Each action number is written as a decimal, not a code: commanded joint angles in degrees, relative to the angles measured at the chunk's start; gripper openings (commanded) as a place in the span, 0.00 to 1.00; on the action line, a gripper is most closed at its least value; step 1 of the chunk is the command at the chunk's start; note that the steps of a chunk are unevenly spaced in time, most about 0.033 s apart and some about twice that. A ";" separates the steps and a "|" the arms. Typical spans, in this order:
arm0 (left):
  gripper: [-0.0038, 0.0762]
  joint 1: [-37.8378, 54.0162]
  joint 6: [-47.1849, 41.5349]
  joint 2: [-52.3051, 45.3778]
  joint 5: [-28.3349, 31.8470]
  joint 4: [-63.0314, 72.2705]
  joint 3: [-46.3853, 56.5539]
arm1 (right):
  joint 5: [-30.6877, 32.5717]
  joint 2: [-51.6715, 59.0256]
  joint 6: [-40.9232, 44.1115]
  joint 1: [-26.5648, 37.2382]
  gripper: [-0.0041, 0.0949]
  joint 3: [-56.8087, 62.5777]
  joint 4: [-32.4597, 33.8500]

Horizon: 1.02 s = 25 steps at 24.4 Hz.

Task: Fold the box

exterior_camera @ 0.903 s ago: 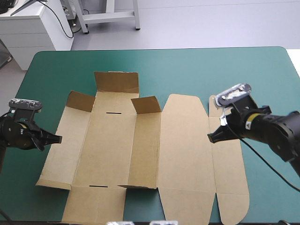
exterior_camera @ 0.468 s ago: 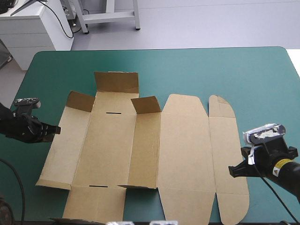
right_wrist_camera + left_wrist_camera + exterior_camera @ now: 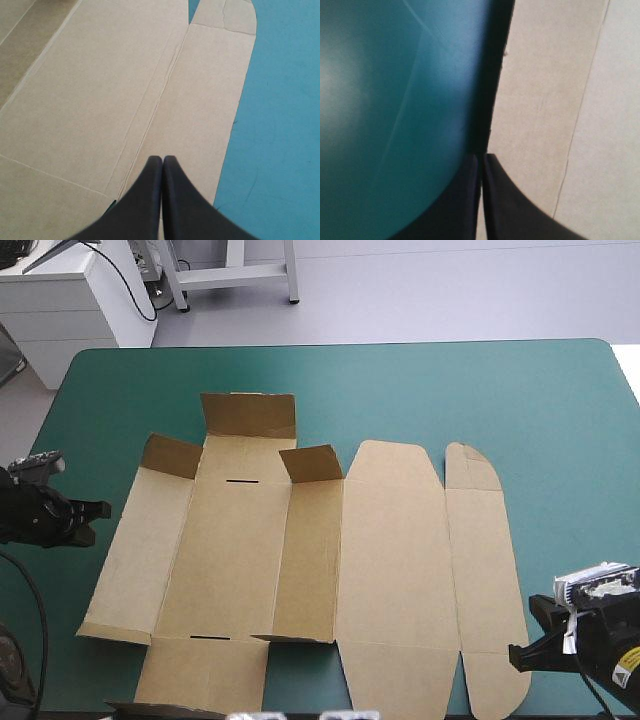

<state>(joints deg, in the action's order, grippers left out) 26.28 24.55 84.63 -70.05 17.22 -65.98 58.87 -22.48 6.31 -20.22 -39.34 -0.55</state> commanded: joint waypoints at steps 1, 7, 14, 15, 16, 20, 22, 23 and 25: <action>0.07 0.03 0.19 -1.90 -4.26 1.80 1.05 | -2.85 0.27 0.81 0.40 0.02 0.48 0.55; 0.07 0.03 0.76 -1.90 -4.15 1.79 3.54 | -3.03 0.27 0.81 0.40 0.02 2.94 0.55; 0.63 -2.99 2.40 -1.78 -3.80 0.73 3.54 | -3.33 0.27 0.81 0.40 0.02 3.69 0.55; 0.68 -3.21 1.55 -1.65 -3.54 -0.06 3.54 | -3.33 0.27 0.81 0.40 0.02 3.69 0.17; 0.74 -3.61 0.03 -1.65 -3.39 -1.46 3.54 | -3.33 0.27 0.81 0.40 0.02 3.69 0.17; 0.75 -4.27 -2.33 -1.52 -3.78 -3.24 3.54 | -3.23 0.27 0.81 0.40 0.02 3.69 0.06; 0.75 -5.13 -2.33 -0.27 -3.91 -1.10 3.54 | -3.33 0.27 0.81 0.40 0.02 3.69 0.06; 0.75 -5.45 -2.33 0.84 -4.18 -0.27 3.97 | -3.33 0.27 0.81 0.40 0.02 3.69 0.06; 0.75 -6.07 -2.33 2.59 -4.18 2.23 5.89 | -3.44 0.27 0.81 0.40 0.02 3.69 0.06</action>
<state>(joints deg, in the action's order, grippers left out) 20.92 22.87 87.58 -69.45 15.88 -60.22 58.80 -21.62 7.22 -20.22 -34.29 -0.61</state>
